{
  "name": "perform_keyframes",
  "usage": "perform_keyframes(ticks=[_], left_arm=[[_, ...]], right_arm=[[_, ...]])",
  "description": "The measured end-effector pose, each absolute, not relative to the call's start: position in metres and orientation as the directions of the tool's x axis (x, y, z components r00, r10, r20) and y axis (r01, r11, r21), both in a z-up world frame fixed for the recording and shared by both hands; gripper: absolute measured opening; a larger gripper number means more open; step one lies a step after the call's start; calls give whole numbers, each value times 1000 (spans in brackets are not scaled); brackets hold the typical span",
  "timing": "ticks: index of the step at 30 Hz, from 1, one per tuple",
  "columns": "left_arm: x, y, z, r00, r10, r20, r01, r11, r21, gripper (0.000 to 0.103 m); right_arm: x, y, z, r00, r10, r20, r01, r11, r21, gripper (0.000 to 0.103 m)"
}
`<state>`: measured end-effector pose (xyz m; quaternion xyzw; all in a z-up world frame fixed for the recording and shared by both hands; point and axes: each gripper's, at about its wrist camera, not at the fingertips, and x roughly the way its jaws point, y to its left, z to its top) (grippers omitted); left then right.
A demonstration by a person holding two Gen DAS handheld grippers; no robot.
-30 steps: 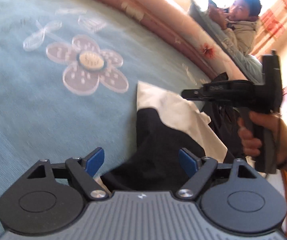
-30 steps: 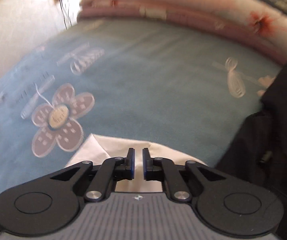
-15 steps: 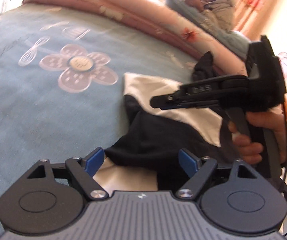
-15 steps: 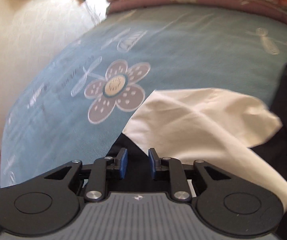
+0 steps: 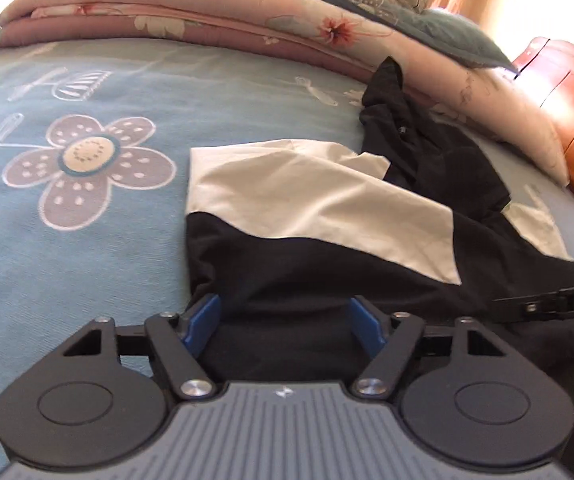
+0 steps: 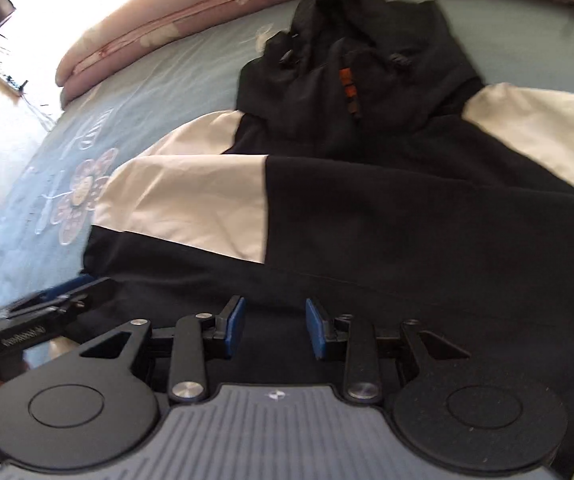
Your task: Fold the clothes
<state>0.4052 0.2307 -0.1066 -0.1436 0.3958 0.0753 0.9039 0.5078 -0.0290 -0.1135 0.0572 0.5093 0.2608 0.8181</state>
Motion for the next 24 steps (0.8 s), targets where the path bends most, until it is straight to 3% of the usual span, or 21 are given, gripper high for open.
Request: perform_keyframes(ticks=[6, 9, 14, 15, 17, 21, 24], left_arm=[[401, 202, -94, 676, -122, -727, -80, 968, -236, 86], [418, 179, -116, 562, -74, -824, -74, 988, -139, 84], [428, 145, -91, 591, -77, -803, 9, 996, -90, 85], [431, 137, -87, 597, -80, -798, 24, 996, -82, 86], [441, 118, -91, 553, -71, -830, 64, 997, -42, 86], [459, 88, -90, 512, -11, -859, 77, 996, 33, 73], [465, 64, -73, 565, 2, -825, 90, 994, 65, 77]], right_arm=[[488, -55, -117, 344, 447, -826, -356, 876, 326, 50], [485, -74, -119, 342, 454, -823, -287, 884, 368, 50], [478, -113, -96, 436, 460, -774, -242, 888, 391, 54], [479, -123, -97, 453, 442, -775, -226, 897, 380, 60], [484, -142, -105, 452, 396, -800, -153, 917, 367, 61], [480, -185, -98, 497, 402, -769, -92, 906, 414, 61], [463, -222, -92, 549, 376, -747, -44, 905, 423, 61]])
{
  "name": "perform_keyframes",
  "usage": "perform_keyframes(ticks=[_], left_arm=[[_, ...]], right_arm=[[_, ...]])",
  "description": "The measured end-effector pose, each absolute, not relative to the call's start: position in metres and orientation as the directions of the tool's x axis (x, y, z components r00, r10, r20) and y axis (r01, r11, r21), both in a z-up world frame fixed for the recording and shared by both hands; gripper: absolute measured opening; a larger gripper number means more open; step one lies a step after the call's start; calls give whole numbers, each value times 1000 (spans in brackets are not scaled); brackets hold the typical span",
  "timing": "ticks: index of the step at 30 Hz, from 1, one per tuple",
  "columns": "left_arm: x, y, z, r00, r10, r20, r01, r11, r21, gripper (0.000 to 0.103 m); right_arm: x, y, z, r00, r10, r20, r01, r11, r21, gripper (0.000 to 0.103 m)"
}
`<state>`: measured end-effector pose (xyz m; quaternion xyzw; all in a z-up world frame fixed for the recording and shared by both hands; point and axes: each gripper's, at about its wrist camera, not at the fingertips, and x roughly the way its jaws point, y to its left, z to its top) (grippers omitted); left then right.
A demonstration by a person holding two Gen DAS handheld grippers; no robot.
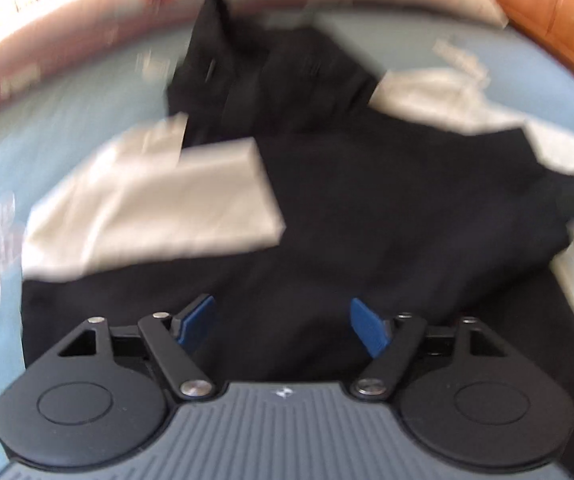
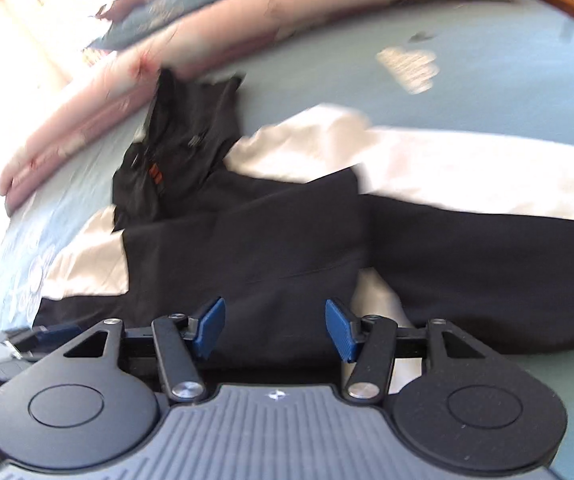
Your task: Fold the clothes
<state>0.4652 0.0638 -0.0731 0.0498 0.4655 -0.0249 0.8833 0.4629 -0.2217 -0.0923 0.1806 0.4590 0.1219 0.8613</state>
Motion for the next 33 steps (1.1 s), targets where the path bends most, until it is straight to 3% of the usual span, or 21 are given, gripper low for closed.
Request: perform_keyframes(ticks=[6, 10, 16, 26, 33], left_arm=[[487, -4, -60, 582, -187, -792, 228, 972, -62, 78], [493, -54, -70, 540, -240, -807, 304, 949, -80, 77], [488, -98, -73, 520, -300, -800, 356, 927, -116, 76], [491, -148, -78, 469, -361, -806, 450, 883, -133, 76], [494, -164, -88, 454, -374, -809, 448, 880, -156, 76]], right_arm=[[426, -330, -109, 606, 260, -752, 244, 838, 487, 61], [397, -412, -117, 631, 113, -768, 444, 758, 477, 61], [371, -512, -134, 690, 19, -723, 590, 564, 577, 64], [363, -607, -182, 781, 16, -624, 583, 339, 739, 64], [392, -646, -199, 857, 29, -514, 476, 334, 813, 67]])
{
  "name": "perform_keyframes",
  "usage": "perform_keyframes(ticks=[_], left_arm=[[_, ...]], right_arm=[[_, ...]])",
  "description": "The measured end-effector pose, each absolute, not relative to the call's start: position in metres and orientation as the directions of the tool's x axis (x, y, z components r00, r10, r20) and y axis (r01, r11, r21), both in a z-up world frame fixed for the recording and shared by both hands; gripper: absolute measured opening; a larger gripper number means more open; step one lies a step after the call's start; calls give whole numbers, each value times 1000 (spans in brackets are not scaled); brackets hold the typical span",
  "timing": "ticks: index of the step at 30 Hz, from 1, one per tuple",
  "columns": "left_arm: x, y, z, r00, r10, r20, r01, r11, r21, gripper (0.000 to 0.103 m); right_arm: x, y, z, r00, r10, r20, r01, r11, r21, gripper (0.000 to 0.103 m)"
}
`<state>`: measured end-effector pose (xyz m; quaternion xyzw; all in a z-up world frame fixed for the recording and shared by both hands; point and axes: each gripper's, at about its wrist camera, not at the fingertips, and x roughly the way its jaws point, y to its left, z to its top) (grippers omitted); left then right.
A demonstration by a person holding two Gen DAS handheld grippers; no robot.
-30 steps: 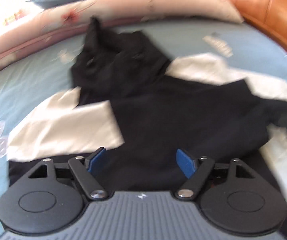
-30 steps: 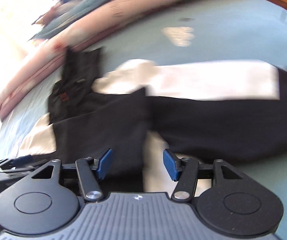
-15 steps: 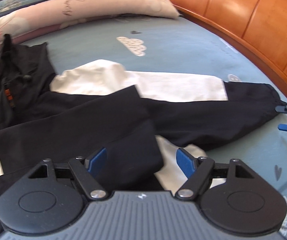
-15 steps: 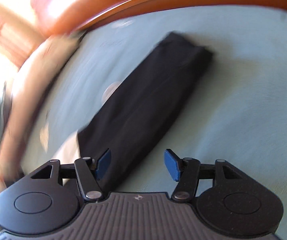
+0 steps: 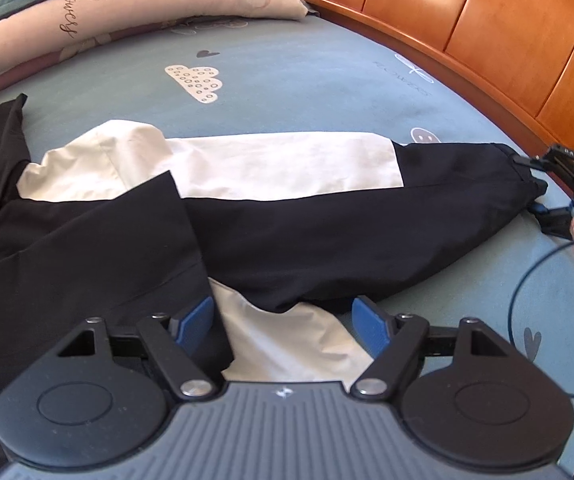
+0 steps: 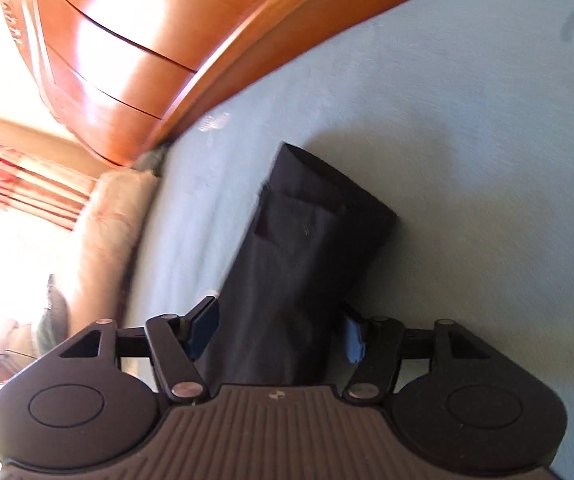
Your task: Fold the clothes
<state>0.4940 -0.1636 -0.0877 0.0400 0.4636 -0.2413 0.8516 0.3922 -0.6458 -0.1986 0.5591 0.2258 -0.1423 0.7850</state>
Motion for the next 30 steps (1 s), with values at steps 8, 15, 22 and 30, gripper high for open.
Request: perform_keyframes(ticks=[8, 15, 22, 30], left_arm=[[492, -165, -91, 438, -371, -819, 434, 885, -169, 76], [492, -165, -91, 390, -320, -863, 439, 889, -131, 76], [489, -161, -90, 359, -257, -897, 411, 907, -95, 76], [477, -141, -78, 324, -224, -919, 379, 921, -91, 76]], right_arm=[[404, -647, -192, 855, 21, -518, 458, 437, 774, 54], [406, -642, -183, 783, -19, -621, 551, 485, 679, 20], [421, -619, -155, 689, -68, -721, 603, 605, 519, 14], [415, -583, -99, 715, -91, -693, 556, 675, 485, 13]])
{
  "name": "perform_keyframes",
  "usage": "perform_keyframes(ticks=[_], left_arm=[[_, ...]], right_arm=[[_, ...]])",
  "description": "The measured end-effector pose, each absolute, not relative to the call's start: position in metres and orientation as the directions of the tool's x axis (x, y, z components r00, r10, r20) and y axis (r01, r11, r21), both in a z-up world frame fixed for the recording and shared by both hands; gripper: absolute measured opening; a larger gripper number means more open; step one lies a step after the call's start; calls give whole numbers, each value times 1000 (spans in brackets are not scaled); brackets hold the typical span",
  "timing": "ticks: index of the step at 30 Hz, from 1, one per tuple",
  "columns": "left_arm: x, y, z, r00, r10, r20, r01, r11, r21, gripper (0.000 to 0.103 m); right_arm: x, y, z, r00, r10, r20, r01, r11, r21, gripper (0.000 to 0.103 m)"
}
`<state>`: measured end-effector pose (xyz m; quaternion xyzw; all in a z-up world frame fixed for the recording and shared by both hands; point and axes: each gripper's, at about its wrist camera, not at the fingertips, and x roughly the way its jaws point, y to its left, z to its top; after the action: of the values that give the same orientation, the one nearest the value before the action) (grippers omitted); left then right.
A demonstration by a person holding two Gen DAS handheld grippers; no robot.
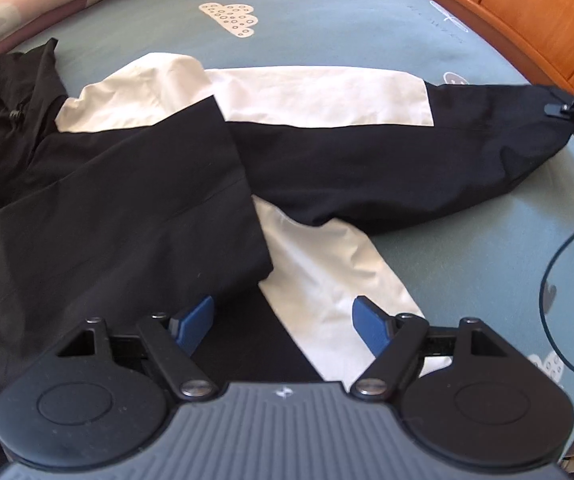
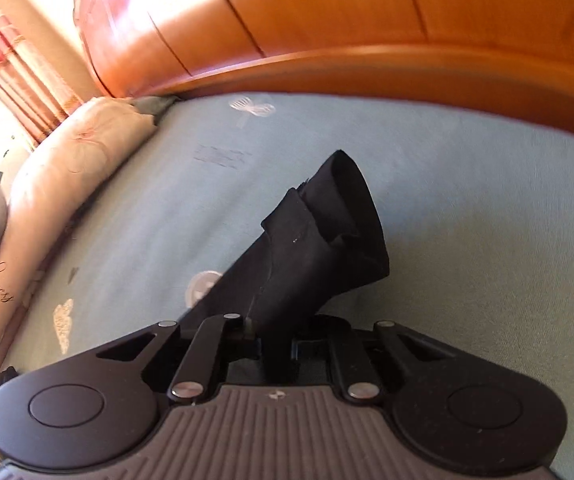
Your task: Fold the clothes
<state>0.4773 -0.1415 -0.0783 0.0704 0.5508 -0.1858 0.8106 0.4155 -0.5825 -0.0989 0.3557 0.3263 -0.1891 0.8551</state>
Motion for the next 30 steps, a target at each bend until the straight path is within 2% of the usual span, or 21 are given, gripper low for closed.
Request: perform_keyframes(ticks=[5, 12, 18, 23, 27, 30], left_arm=[[466, -120, -69, 321, -207, -924, 351, 932, -87, 76], [449, -66, -56, 354, -182, -917, 235, 967, -101, 76], [422, 1, -55, 402, -212, -891, 84, 977, -194, 76], [399, 60, -55, 427, -255, -867, 55, 965, -257, 76], [388, 105, -50, 444, -237, -864, 14, 966, -258, 76], [383, 141, -46, 464, -214, -860, -21, 967, -252, 76]], right_arm=[[422, -543, -62, 763, -36, -646, 465, 724, 509, 13], [449, -450, -30, 783, 134, -607, 262, 814, 518, 12], [476, -358, -16, 759, 262, -596, 112, 849, 516, 11], [482, -285, 6, 770, 310, -558, 29, 856, 517, 11], [485, -220, 21, 764, 345, -545, -49, 873, 485, 11], [485, -164, 27, 759, 353, -547, -126, 904, 409, 11]])
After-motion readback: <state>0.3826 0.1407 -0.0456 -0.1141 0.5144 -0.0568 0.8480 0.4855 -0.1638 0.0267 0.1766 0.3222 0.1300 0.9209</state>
